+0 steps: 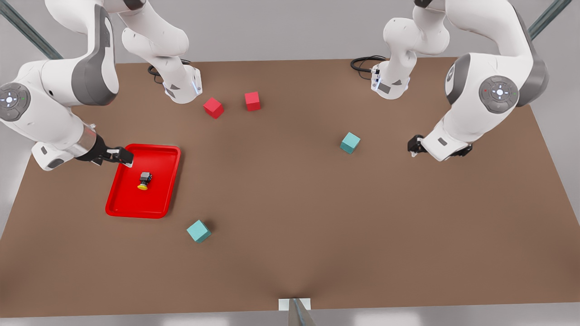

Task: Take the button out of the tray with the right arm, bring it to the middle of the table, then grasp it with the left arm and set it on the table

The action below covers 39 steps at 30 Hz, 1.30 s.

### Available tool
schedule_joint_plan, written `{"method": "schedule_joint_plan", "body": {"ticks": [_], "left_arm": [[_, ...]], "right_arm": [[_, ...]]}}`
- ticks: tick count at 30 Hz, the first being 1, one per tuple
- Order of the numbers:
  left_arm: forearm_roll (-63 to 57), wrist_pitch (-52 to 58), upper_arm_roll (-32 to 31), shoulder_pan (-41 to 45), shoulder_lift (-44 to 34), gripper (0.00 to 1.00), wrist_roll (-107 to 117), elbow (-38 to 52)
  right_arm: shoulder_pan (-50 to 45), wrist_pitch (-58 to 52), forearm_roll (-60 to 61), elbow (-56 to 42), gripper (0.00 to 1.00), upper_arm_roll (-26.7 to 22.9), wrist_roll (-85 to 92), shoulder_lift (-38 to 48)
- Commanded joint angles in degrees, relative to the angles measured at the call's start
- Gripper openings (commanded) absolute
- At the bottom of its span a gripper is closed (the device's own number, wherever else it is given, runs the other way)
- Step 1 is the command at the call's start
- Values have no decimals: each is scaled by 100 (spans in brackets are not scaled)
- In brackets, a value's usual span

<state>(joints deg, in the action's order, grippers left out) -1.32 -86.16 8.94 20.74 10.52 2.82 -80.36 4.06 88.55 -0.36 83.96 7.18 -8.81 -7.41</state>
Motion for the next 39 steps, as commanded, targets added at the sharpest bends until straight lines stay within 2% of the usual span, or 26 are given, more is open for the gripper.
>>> {"method": "schedule_joint_plan", "body": {"ticks": [1, 6, 8, 10, 12, 14, 16, 19, 25, 30, 32, 39], "left_arm": [[-8, -42, 2, 0, 3, 100, 113, 3], [-8, -50, 2, 0, 11, 100, 113, 3], [-9, -50, 2, 9, 38, 100, 113, 3], [-9, -50, 2, 9, 38, 100, 113, 3], [-9, -50, 2, 9, 47, 100, 104, 3], [-9, -50, 2, 9, 47, 100, 113, 3], [-9, -59, 2, 18, 47, 100, 113, 3], [-9, -59, 2, 26, 82, 100, 104, 3], [0, -156, 2, 79, 205, 100, 104, 3], [-9, -182, 2, 105, 240, 100, 104, 3], [-9, -182, 2, 105, 240, 100, 104, 3], [-9, -217, 2, 114, 328, 100, 104, 3]], "right_arm": [[-10, 22, 18, -3, 100, 2, -138, 3], [-212, 22, -123, -231, 100, 11, -156, -278], [-230, -146, 229, -135, 100, 2, -473, -893], [-248, 978, -684, 286, 100, 2, -578, -1491], [43, 2982, -791, 1455, 100, -6, -587, -1544], [174, 3730, -878, 1825, 100, -6, -639, -1614], [587, 4785, -958, 2660, 100, -6, -622, -1641], [851, 4812, -958, 3011, 100, 2, -508, -1606], [974, 4812, -966, 4295, 100, 108, -402, -700], [1106, 4935, -1028, 4453, 100, 99, -349, -709], [1185, 5515, -1037, 4928, 100, 99, -358, -648], [1493, 5954, -1239, 4937, 100, 90, -280, -753]]}}
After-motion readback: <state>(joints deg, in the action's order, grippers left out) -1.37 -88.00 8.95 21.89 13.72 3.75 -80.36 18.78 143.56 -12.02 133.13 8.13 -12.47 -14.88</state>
